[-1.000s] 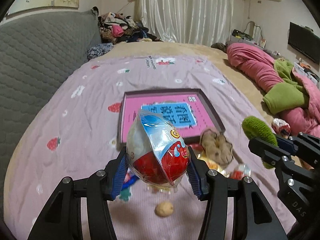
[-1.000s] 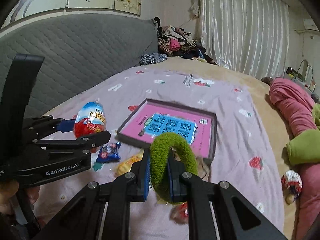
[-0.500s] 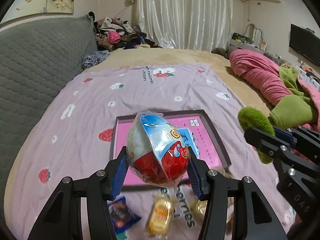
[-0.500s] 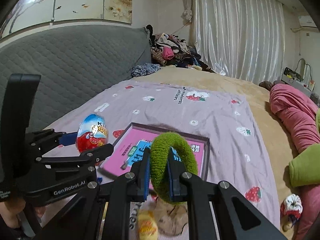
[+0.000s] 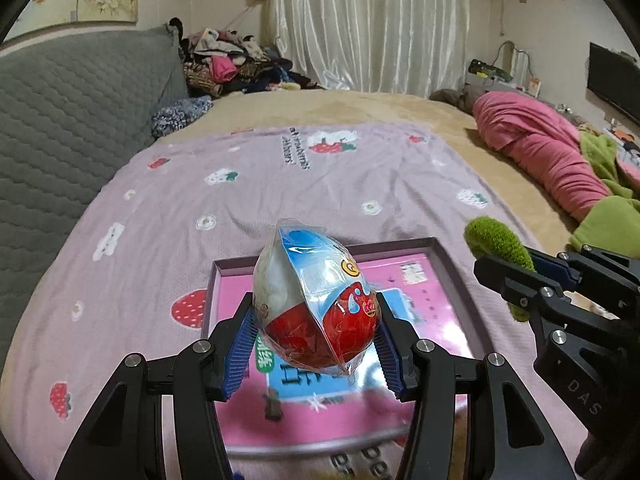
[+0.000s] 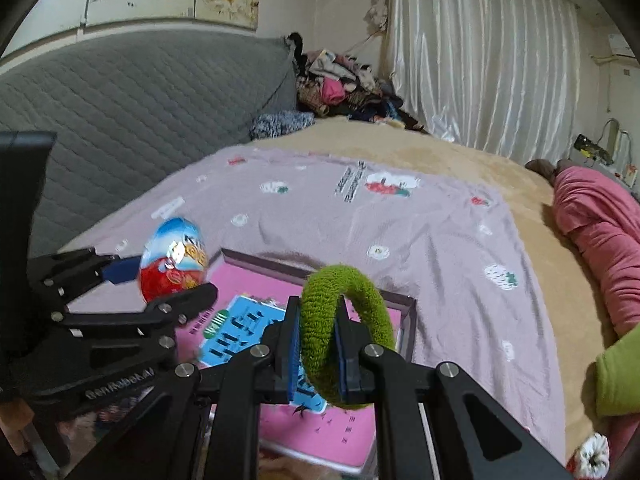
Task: Organize objects
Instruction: 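Lift and carry the small egg with the left tool while the right tool carries the ring to the tray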
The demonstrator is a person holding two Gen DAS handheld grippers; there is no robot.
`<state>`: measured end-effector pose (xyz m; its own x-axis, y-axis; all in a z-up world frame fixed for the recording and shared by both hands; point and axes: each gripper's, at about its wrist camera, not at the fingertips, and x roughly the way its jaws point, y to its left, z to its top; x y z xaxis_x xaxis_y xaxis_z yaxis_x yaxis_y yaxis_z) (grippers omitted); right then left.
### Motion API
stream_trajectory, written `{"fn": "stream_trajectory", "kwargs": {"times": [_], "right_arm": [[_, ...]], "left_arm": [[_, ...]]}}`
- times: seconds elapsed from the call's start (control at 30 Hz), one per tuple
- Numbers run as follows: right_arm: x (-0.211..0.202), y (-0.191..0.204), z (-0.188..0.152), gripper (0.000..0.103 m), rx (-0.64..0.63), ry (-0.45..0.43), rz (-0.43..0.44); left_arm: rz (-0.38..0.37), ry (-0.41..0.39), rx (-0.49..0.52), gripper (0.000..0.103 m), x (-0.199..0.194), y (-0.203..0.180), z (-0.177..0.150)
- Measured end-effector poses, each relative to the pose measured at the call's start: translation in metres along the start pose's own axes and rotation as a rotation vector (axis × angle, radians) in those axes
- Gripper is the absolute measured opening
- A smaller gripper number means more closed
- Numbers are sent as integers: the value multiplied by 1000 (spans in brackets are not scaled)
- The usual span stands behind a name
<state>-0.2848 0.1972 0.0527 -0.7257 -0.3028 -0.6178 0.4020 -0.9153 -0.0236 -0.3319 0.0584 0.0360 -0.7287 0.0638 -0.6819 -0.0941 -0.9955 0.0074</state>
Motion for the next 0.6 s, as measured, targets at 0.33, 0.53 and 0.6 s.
{"fn": "stream_trajectory", "kwargs": {"times": [0.33,0.53,0.6], "right_arm": [[96,-24,-15,15,61,49,-7],[138,-31,-33,15,53,120,-33],[146,-33,-37,15,52,154,-27]], "left_arm": [[22,51,-3,56,78,7,-2],[48,87,12,56,117,9,-6],[49,88,8,56,125,10,-7]]}}
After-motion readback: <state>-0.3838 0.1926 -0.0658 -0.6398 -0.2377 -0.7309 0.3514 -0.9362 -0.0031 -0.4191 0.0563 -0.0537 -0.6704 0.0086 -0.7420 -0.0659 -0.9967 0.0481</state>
